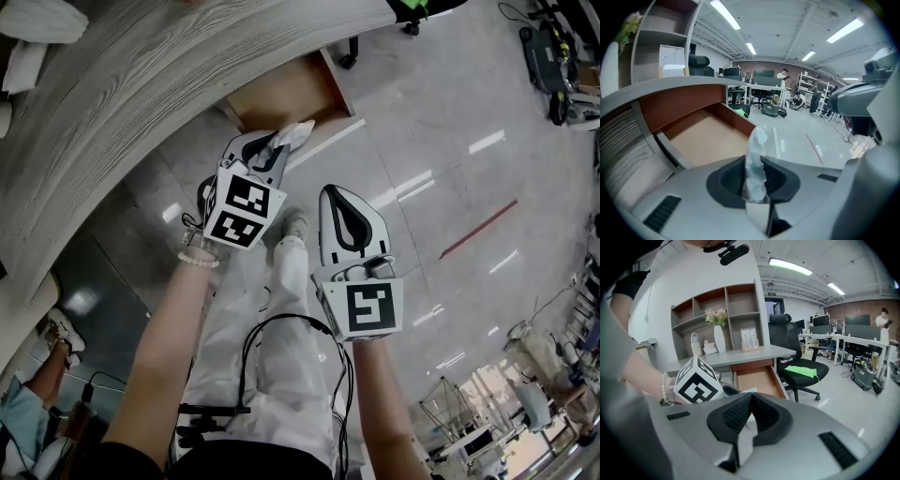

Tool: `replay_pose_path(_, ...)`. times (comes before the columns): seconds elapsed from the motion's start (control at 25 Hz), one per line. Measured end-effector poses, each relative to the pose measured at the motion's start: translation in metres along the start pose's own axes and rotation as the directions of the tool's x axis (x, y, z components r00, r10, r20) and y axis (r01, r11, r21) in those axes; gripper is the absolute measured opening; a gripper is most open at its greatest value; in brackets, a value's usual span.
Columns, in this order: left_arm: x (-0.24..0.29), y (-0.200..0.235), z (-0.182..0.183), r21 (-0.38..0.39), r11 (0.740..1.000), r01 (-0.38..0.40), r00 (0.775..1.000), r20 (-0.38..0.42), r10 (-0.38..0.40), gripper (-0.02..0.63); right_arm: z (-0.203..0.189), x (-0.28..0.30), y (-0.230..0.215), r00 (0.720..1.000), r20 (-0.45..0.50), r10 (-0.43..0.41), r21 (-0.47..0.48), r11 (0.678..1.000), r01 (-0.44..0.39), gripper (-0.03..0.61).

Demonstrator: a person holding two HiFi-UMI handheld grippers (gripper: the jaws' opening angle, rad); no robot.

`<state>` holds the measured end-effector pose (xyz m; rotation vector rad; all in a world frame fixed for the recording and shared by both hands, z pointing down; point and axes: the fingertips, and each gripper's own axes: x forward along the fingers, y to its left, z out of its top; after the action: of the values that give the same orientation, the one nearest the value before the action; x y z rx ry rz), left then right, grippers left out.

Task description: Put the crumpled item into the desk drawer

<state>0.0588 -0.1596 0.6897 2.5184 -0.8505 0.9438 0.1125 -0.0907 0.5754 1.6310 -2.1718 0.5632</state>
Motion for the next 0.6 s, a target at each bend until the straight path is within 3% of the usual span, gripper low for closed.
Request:
replay_pose_path(0.2, 0.005, 0.001, 0.001, 0.024, 1.000, 0.003, 1.000, -0.016, -0.002, 0.116, 0.002, 0.002, 0.006, 0.999, 0.025, 0.039, 0.036, 0.999, -0.039, 0.003)
replay_pose_path(0.4, 0.007, 0.003, 0.003, 0.027, 1.000, -0.005, 1.000, -0.025, 0.006, 0.178, -0.003, 0.002, -0.005, 1.000, -0.018, -0.006, 0.014, 1.000, 0.006, 0.003)
replay_pose_path(0.6, 0.001, 0.006, 0.008, 0.005, 1.000, -0.017, 1.000, -0.010, 0.017, 0.214, 0.003, 0.006, 0.001, 0.999, 0.016, 0.041, 0.034, 0.999, -0.041, 0.003)
